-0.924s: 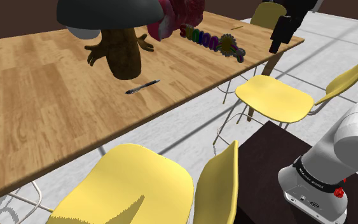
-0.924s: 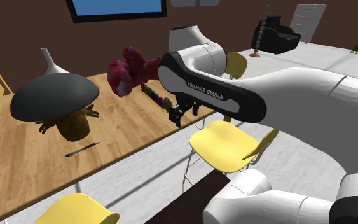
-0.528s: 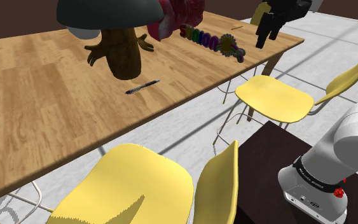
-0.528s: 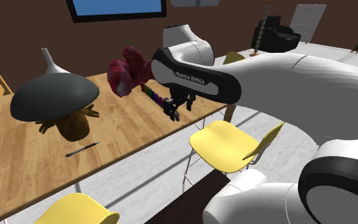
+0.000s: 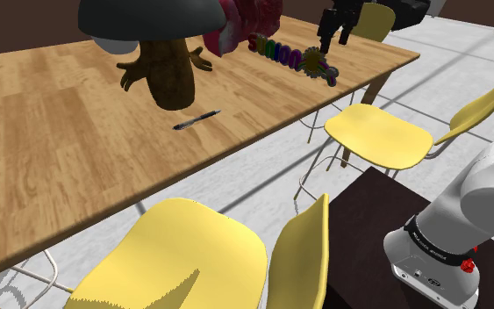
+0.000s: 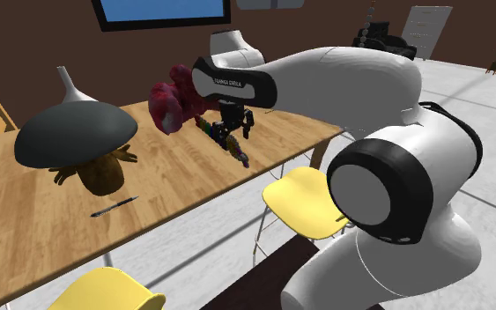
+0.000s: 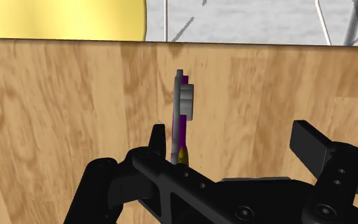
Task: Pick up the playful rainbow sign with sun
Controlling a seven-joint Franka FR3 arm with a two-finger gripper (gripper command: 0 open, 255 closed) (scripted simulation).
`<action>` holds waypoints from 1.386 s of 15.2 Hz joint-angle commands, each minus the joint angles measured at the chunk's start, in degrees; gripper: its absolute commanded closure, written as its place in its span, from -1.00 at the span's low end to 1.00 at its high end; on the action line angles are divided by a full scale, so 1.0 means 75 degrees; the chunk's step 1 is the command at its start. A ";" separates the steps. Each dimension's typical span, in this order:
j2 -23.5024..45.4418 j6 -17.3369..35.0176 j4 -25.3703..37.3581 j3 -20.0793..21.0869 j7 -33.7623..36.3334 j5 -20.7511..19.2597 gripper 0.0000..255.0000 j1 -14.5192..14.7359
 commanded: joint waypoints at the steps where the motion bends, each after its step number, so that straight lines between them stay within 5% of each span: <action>1: 0.0584 0.0101 0.0484 -0.0071 -0.0048 0.0070 -1.00 -0.0012; 8: 0.2828 -0.0087 0.2895 -0.0266 -0.0258 0.0450 -1.00 -0.0109; 14: 0.5029 -0.0800 0.5775 -0.0349 -0.0422 0.0873 -1.00 -0.0358; 21: 0.4879 -0.0006 0.4831 -0.0337 -0.0399 0.0849 -1.00 -0.0327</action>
